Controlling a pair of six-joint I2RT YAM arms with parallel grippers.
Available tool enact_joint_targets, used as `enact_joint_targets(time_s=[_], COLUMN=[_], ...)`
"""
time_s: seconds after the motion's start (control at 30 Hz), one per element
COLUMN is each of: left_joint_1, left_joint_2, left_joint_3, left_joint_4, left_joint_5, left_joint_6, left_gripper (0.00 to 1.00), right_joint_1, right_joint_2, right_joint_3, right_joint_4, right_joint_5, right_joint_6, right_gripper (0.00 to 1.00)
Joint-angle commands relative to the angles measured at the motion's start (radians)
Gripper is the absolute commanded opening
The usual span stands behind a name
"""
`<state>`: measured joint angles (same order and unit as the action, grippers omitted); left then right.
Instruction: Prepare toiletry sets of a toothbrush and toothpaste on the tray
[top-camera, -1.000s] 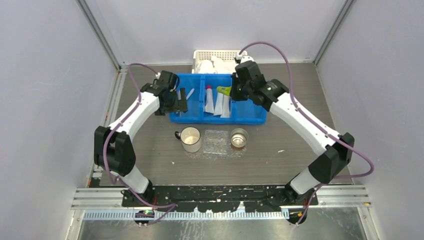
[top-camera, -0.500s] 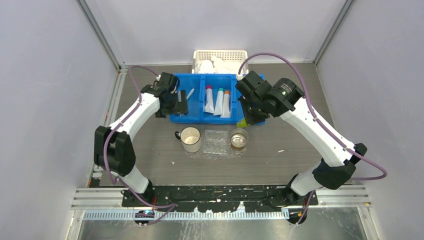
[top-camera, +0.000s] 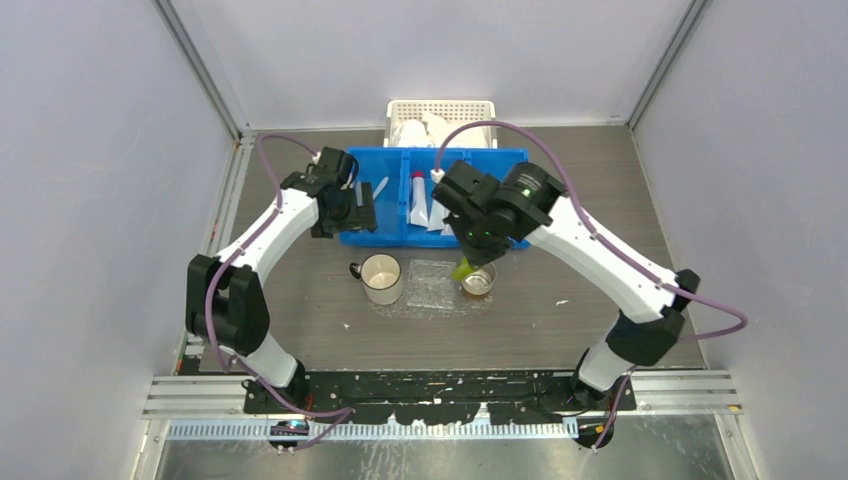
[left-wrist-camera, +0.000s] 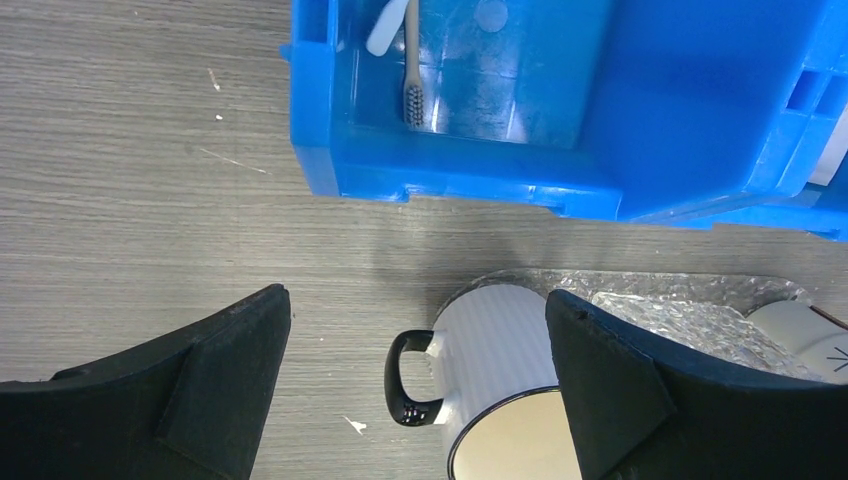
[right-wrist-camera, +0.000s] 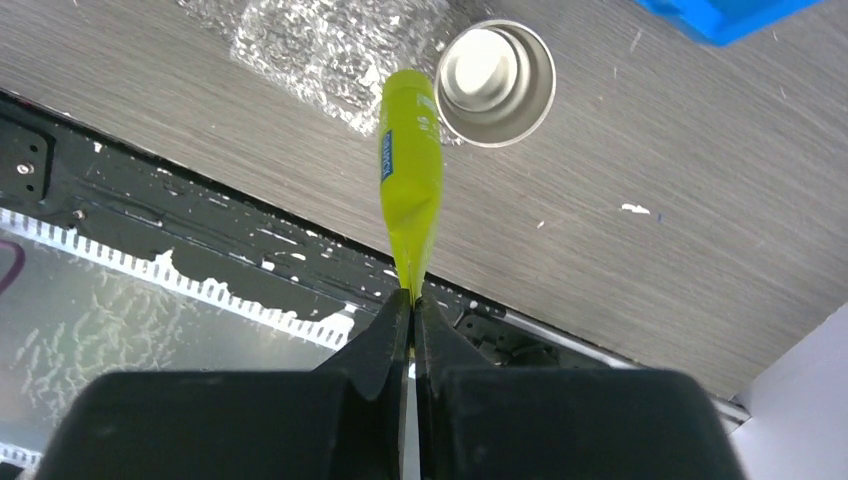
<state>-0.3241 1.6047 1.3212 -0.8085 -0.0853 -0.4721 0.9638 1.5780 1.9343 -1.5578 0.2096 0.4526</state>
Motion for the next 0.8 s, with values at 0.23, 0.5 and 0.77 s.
enact_joint_targets(time_s=[0.23, 0.5, 0.77], left_joint_1=[0.008, 0.008, 0.008], left_joint_2=[-0.065, -0.063, -0.051], left_joint_3=[-0.032, -0.049, -0.056], left_joint_4=[0.023, 0.036, 0.045], left_joint_5=[0.003, 0.004, 0.007], left_joint_6=[-0.015, -0.012, -0.012], left_gripper=[1.0, 1.0, 1.0], right_joint_1=[0.011, 0.011, 0.01], right_joint_2=[0.235, 0.278, 0.284], right_joint_3=[0.236, 0.241, 0.225], right_joint_4=[-0.035, -0.031, -0.02], right_joint_5=[0.011, 0.002, -0.009], right_joint_6=[-0.097, -0.114, -0.117], right_gripper=[0.01, 0.01, 0.01])
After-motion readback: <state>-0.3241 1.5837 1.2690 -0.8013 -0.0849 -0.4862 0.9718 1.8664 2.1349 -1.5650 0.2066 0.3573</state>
